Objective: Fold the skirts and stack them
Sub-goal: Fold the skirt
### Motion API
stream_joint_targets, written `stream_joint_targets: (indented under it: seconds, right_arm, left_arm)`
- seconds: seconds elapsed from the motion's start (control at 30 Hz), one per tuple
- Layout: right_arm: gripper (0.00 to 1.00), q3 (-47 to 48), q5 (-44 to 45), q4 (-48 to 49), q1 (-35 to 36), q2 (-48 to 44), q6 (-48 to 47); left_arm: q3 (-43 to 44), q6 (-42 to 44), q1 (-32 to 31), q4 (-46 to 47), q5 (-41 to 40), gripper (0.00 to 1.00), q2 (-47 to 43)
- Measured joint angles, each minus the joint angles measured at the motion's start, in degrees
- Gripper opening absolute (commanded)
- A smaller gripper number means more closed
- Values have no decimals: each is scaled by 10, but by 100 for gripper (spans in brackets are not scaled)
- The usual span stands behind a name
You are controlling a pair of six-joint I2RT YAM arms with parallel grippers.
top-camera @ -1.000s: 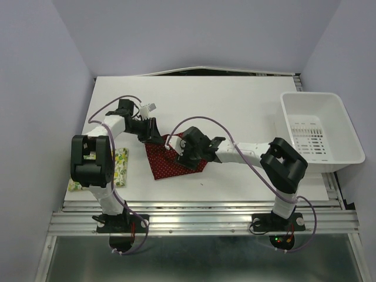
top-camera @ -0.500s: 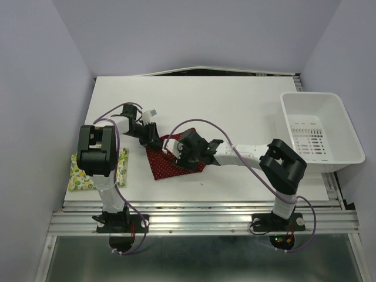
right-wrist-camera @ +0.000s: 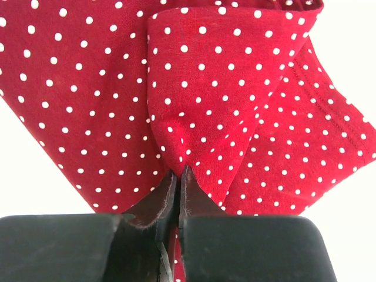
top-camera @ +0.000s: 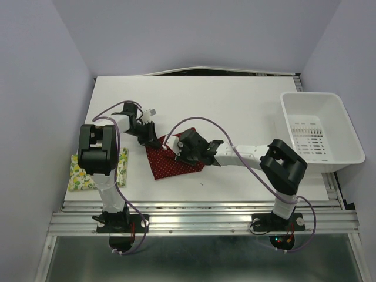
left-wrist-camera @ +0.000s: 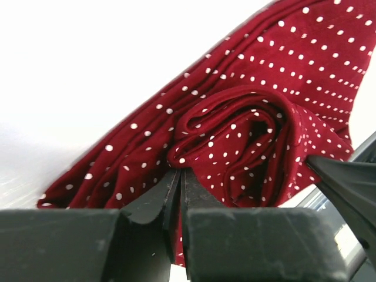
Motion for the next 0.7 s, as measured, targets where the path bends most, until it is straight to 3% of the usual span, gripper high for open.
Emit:
stream_joint_targets:
  seconds: [0.2, 0.4, 0.5, 0.57, 0.63, 0.67, 0.7]
  right_arm:
    - [1, 0, -27, 13, -61, -7, 74]
    - [1, 0, -128, 25, -177, -7, 177]
    - [2, 0, -176, 30, -195, 1, 223]
    - [13, 1, -212, 32, -201, 15, 258]
    - [20, 4, -252, 33, -208, 40, 293]
    - [34, 7, -269, 33, -211, 51, 309]
    - [36, 9, -287, 33, -217, 62, 323]
  left_arm:
    - [10, 2, 0, -10, -11, 7, 6]
    - [11, 2, 0, -10, -12, 3, 7]
    - [15, 3, 0, -13, -13, 3, 10]
    - [15, 3, 0, -13, -13, 6, 10]
    - [15, 5, 0, -13, -12, 14, 10]
    - [15, 9, 0, -13, -11, 24, 10]
    - [15, 10, 0, -13, -11, 29, 10]
